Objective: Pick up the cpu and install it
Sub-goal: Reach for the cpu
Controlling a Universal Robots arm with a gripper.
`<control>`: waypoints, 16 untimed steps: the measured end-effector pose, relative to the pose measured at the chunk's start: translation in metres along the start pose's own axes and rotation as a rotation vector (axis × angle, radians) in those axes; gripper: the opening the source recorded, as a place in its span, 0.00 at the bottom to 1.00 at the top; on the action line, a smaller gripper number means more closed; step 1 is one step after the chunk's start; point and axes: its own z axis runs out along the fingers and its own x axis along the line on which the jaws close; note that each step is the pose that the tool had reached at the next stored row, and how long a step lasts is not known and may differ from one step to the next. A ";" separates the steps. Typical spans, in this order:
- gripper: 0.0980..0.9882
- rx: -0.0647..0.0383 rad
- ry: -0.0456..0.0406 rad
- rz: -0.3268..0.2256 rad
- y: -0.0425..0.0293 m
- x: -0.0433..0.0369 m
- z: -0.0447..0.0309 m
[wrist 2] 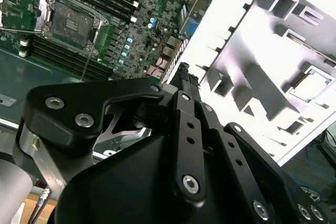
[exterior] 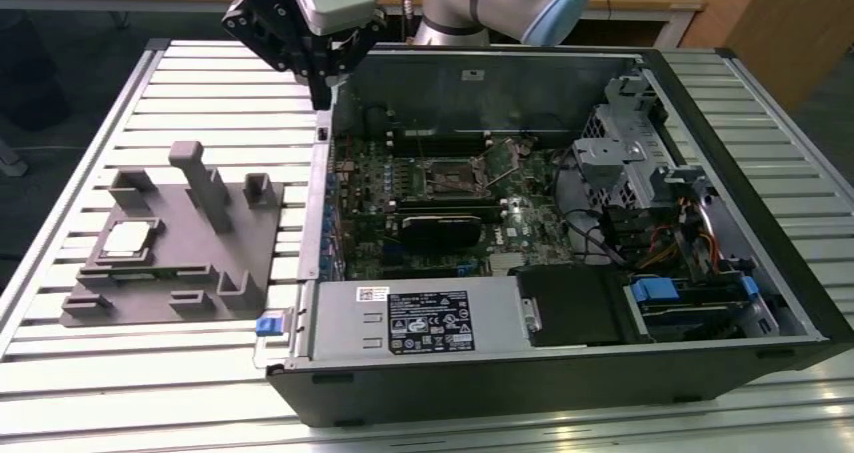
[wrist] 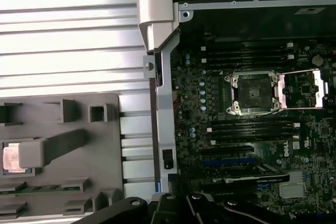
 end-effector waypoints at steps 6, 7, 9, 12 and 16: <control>0.01 0.000 0.0000 0.000 -0.0006 0.0074 0.0003; 0.01 0.000 0.0000 0.000 -0.0007 0.0089 0.0003; 0.01 0.000 0.0002 0.000 -0.0009 0.0114 0.0005; 0.01 0.000 0.0005 0.000 -0.0011 0.0140 0.0008; 0.01 0.000 0.0008 0.000 -0.0013 0.0169 0.0011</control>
